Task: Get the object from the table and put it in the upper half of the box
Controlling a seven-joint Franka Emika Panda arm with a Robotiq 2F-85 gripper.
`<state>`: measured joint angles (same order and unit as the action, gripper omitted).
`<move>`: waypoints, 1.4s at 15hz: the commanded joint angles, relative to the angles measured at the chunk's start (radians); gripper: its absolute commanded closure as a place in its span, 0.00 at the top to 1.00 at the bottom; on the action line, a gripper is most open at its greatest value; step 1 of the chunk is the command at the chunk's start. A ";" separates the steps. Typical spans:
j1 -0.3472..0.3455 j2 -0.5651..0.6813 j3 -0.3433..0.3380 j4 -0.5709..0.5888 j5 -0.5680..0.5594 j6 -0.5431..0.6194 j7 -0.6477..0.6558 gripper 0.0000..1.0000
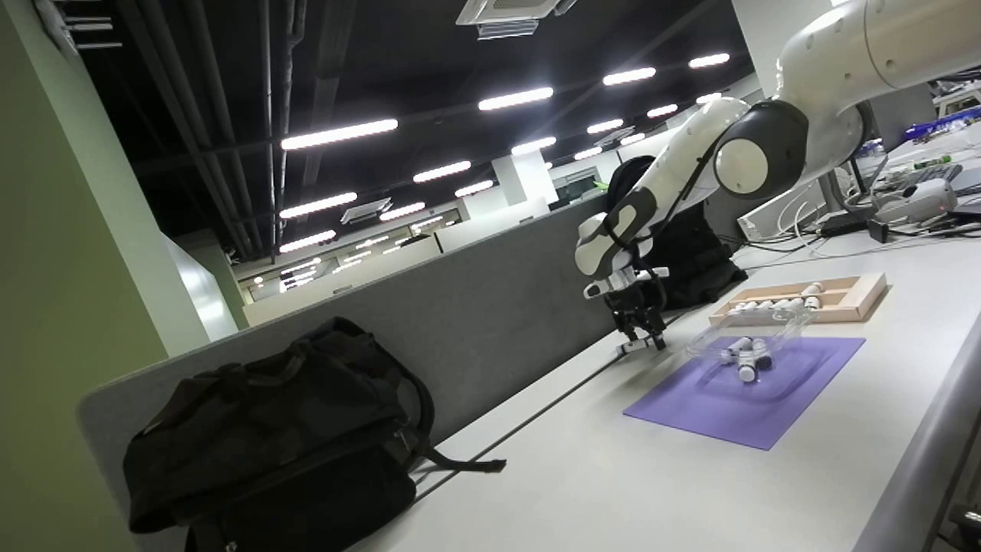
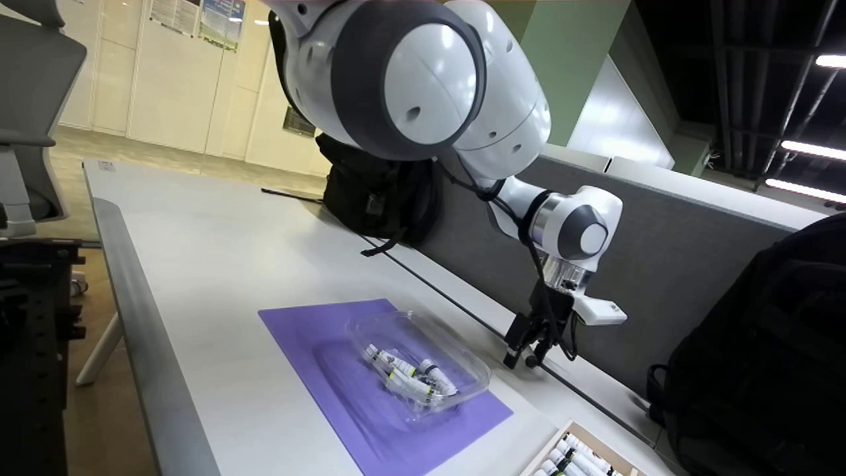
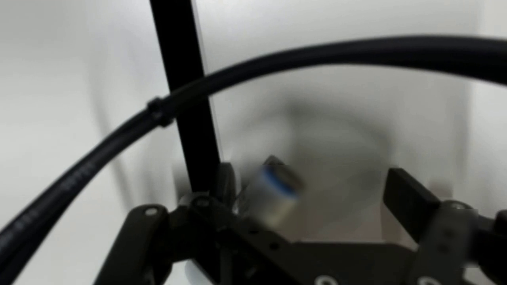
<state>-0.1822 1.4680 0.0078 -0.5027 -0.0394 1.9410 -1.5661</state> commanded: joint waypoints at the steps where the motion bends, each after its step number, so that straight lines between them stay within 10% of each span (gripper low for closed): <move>1: 0.005 0.000 -0.003 0.018 0.025 -0.022 0.178 1.00; 12: 0.027 -0.003 -0.017 0.024 0.020 0.015 0.735 1.00; 13: 0.026 -0.003 -0.018 0.021 0.020 0.026 0.783 0.75; 21: 0.032 -0.005 -0.038 0.020 -0.012 0.032 1.030 0.23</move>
<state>-0.1590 1.4633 -0.0101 -0.4965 -0.0253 1.9892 -0.6132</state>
